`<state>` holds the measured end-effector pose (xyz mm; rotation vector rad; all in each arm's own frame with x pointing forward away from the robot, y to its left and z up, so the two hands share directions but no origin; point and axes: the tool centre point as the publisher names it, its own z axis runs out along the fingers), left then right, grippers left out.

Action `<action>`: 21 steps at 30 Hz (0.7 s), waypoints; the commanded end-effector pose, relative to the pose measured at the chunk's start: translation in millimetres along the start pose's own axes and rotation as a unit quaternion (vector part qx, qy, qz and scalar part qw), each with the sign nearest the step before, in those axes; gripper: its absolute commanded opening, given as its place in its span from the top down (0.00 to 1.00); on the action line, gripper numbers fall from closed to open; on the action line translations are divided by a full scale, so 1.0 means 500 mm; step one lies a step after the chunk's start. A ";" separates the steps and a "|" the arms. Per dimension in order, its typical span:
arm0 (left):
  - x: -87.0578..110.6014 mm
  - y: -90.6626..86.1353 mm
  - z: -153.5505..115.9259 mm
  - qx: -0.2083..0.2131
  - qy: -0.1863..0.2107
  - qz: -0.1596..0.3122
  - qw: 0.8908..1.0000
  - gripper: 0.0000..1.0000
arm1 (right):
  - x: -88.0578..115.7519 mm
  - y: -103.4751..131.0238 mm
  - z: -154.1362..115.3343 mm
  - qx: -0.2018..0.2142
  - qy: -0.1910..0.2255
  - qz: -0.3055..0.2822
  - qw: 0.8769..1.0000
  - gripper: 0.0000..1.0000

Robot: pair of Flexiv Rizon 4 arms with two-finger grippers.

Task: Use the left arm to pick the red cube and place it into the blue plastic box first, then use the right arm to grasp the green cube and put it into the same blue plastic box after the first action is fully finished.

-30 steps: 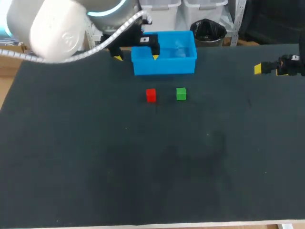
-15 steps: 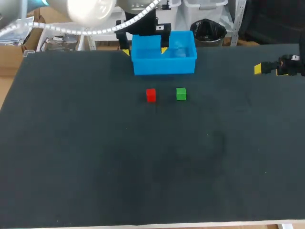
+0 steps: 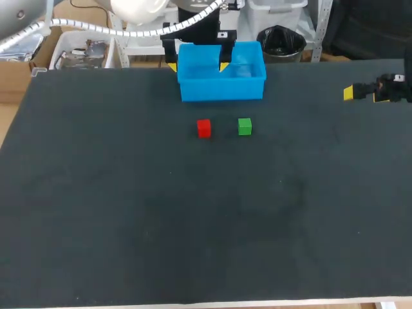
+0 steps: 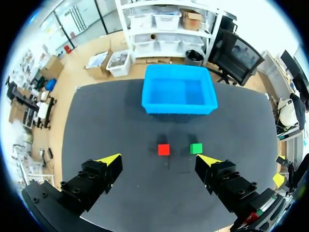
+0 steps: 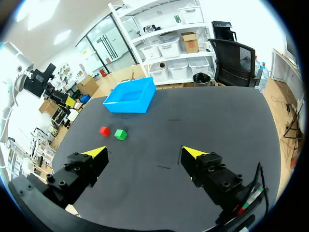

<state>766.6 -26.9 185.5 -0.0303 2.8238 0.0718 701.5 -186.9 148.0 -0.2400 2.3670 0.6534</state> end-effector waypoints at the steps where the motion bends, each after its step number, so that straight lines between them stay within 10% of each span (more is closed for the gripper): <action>1: -0.003 -0.002 0.000 -0.001 0.002 0.000 1.000 0.00 | 0.000 0.001 0.000 0.001 0.000 0.000 1.000 0.00; 21: 0.023 -0.026 0.111 0.017 0.084 0.011 0.996 0.00 | 0.000 0.001 0.000 0.001 0.000 0.000 1.000 0.00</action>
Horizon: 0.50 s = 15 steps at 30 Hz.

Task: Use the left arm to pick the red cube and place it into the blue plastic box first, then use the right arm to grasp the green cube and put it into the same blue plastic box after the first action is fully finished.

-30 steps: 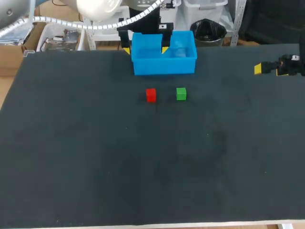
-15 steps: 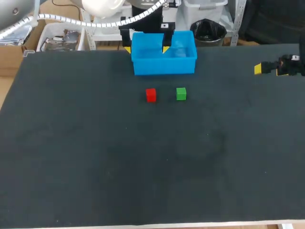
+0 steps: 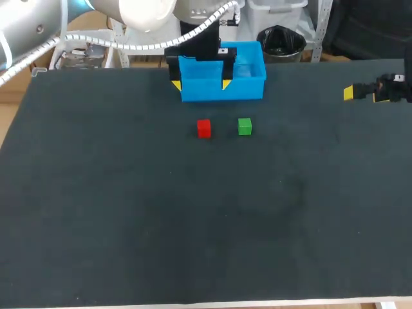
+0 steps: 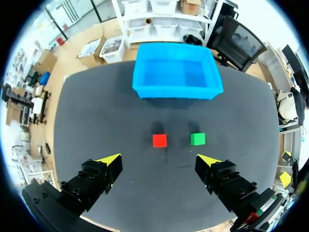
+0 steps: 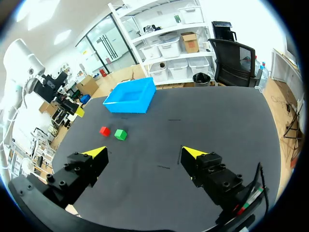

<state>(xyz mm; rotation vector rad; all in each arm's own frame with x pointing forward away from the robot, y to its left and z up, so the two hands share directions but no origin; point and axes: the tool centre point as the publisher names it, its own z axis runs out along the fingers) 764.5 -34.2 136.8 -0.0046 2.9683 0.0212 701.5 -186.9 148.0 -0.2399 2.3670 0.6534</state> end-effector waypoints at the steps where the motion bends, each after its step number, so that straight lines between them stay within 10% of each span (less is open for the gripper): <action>1: -0.015 -0.007 0.024 -0.001 0.016 0.002 1.000 0.00 | 0.000 0.001 0.000 0.001 0.000 0.000 1.000 0.00; 15: 0.015 0.007 0.125 -0.014 0.007 -0.004 1.000 0.00 | 0.000 0.001 0.000 0.001 0.000 0.000 1.000 0.00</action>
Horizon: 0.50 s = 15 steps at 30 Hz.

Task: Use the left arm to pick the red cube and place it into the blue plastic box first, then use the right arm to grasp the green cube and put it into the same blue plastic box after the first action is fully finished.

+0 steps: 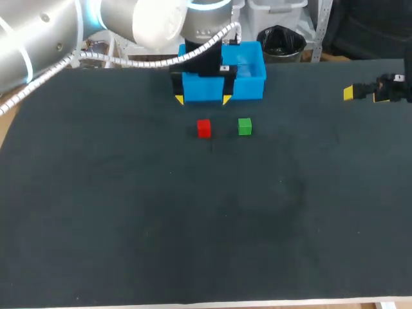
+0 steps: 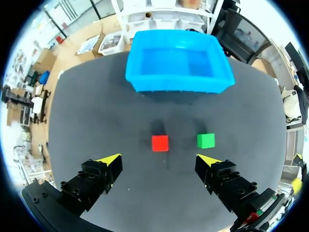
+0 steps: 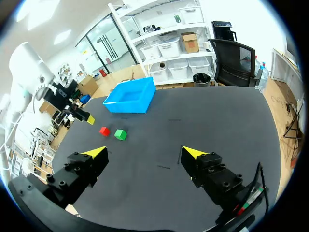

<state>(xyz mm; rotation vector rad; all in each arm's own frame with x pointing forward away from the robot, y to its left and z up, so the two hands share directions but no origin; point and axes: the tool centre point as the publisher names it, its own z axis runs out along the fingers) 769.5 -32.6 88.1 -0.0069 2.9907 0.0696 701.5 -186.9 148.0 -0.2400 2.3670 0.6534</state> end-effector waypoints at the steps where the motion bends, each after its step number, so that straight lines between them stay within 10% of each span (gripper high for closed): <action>1: 0.010 0.007 0.036 -0.001 -0.007 -0.007 1.000 0.00 | 0.000 0.001 0.000 0.001 0.000 0.000 1.000 0.00; 15: 0.022 0.016 0.101 0.005 -0.027 -0.021 0.999 0.00 | 0.000 0.001 0.000 0.001 0.000 0.000 1.000 0.00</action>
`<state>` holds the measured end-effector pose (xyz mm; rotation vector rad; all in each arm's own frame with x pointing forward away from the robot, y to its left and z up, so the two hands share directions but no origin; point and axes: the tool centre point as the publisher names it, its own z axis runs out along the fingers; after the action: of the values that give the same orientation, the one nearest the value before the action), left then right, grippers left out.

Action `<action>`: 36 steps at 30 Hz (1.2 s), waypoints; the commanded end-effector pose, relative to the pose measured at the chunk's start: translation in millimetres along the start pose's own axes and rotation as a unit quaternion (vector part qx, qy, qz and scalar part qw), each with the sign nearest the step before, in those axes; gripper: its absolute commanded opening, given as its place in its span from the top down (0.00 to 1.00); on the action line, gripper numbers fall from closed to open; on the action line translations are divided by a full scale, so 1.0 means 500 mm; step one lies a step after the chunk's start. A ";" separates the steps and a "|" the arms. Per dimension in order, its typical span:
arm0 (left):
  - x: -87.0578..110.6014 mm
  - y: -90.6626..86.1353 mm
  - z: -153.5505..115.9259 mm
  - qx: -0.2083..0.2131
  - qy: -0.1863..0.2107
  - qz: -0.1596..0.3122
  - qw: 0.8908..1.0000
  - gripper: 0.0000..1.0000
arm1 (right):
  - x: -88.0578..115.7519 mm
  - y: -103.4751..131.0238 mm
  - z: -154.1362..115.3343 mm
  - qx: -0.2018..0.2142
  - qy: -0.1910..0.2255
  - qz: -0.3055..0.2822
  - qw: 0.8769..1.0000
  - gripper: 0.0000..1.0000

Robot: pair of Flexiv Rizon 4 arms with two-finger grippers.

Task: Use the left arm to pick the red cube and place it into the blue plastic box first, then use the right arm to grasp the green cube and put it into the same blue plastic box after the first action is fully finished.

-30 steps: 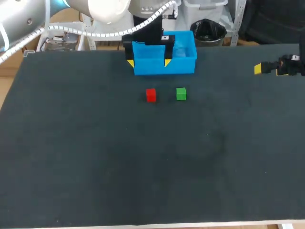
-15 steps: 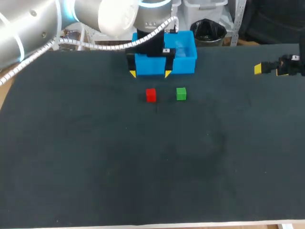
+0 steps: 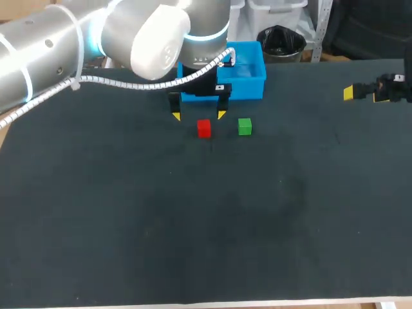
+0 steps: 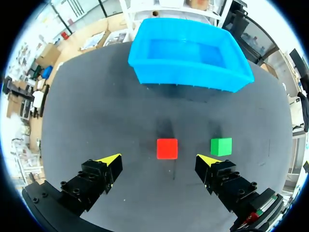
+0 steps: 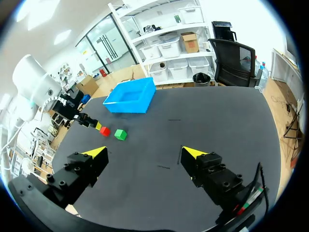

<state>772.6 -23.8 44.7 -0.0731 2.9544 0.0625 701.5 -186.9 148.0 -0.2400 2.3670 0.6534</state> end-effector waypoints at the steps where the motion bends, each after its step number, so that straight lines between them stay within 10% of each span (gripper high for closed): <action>1: 0.016 0.002 0.018 0.006 -0.010 0.002 1.000 0.00 | 0.000 0.001 0.000 0.001 0.000 0.000 1.000 0.00; 36: 0.007 -0.005 0.116 0.002 -0.012 -0.025 1.000 0.00 | 0.000 0.001 0.000 0.001 0.000 0.000 1.000 0.00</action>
<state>774.9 -20.0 -11.0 -0.1408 2.9218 0.0414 701.5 -186.9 148.0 -0.2400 2.3670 0.6534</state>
